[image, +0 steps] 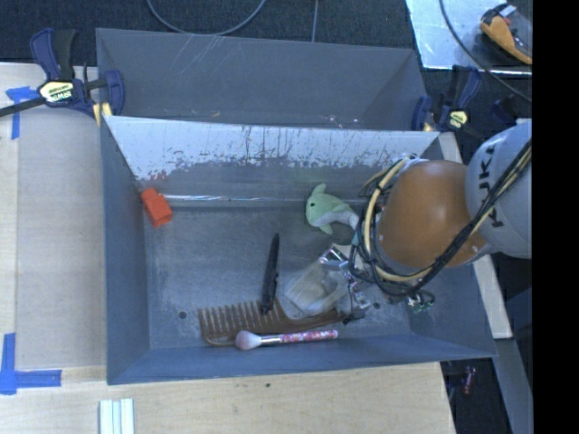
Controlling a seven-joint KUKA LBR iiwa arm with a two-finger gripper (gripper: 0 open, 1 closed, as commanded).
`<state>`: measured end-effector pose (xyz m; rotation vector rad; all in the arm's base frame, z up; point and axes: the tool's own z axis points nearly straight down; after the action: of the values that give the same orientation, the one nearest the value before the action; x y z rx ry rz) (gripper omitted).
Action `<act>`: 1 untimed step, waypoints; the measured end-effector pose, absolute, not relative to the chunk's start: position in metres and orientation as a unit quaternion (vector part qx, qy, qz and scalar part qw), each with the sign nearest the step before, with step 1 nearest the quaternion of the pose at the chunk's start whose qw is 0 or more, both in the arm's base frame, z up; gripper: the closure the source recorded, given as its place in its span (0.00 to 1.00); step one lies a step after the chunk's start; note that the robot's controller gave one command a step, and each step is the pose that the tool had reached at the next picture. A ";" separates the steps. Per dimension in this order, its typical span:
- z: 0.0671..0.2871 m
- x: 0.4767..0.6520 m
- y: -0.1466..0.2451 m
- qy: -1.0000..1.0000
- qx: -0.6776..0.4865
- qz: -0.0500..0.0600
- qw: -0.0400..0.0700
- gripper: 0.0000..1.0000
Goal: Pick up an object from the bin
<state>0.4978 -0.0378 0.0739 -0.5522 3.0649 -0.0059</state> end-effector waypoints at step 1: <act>0.074 0.498 -0.038 0.984 -0.177 -0.002 0.014 1.00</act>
Offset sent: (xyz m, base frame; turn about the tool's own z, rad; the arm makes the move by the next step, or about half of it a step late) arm 0.0001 0.0002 0.0224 -0.0003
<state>0.4978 -0.0378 0.0739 -0.5527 3.0648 -0.0060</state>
